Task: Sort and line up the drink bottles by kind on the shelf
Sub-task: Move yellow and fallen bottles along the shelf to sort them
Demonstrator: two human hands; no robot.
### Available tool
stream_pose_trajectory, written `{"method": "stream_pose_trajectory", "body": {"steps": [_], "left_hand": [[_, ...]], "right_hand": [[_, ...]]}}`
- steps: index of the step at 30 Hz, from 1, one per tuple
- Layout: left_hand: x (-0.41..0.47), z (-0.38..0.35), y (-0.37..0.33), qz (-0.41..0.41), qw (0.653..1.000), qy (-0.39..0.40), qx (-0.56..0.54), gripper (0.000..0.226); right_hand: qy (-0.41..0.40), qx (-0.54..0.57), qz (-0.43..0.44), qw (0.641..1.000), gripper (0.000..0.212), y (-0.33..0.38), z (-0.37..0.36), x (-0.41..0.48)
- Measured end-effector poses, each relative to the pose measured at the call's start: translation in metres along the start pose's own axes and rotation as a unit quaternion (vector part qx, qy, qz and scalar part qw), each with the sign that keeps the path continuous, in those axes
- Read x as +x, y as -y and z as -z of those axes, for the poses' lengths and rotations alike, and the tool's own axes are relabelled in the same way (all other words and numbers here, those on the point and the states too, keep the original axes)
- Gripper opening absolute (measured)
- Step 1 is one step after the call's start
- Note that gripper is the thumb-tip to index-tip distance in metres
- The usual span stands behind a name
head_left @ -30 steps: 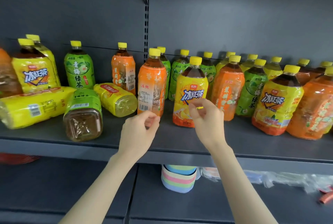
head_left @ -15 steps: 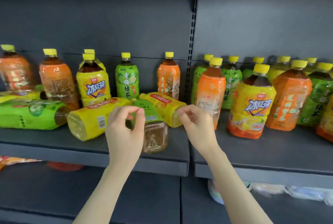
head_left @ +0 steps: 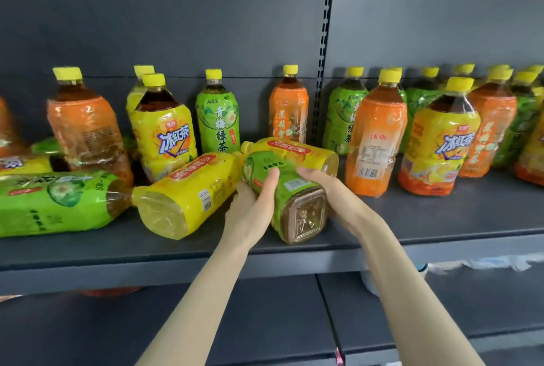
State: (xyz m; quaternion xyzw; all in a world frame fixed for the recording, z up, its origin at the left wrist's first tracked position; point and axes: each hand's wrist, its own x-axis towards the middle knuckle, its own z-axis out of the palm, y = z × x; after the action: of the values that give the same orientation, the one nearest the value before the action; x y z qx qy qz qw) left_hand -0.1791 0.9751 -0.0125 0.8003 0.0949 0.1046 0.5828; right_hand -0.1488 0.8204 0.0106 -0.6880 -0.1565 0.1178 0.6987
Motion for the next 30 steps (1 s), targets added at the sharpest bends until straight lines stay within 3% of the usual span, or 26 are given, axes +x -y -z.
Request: {"method": "stream_pose_trajectory", "body": {"steps": [3, 8, 12, 18, 24, 30], "left_hand": [[-0.008, -0.002, 0.007, -0.041, 0.999, -0.001, -0.026, 0.090], [-0.024, -0.007, 0.006, -0.118, 0.971, 0.000, -0.206, 0.096], [-0.027, -0.005, -0.003, -0.157, 0.941, 0.015, -0.301, 0.073], [-0.004, 0.011, -0.012, -0.244, 0.952, 0.025, -0.184, 0.070], [0.012, 0.020, 0.004, -0.300, 0.951, 0.015, -0.069, 0.078], [0.024, 0.020, 0.005, -0.297, 0.951, -0.083, 0.034, 0.077]], "right_hand": [[-0.011, 0.041, 0.004, 0.999, 0.041, -0.006, -0.002, -0.006], [0.001, 0.049, 0.056, 0.997, 0.046, -0.015, 0.001, -0.022], [0.016, 0.036, 0.103, 0.994, 0.050, -0.014, 0.005, -0.028], [0.024, 0.005, 0.129, 0.991, 0.077, -0.016, -0.003, -0.020], [-0.008, -0.095, 0.165, 0.982, 0.074, -0.020, -0.006, -0.003], [-0.058, -0.197, 0.176, 0.963, 0.073, -0.017, -0.014, 0.014]]}}
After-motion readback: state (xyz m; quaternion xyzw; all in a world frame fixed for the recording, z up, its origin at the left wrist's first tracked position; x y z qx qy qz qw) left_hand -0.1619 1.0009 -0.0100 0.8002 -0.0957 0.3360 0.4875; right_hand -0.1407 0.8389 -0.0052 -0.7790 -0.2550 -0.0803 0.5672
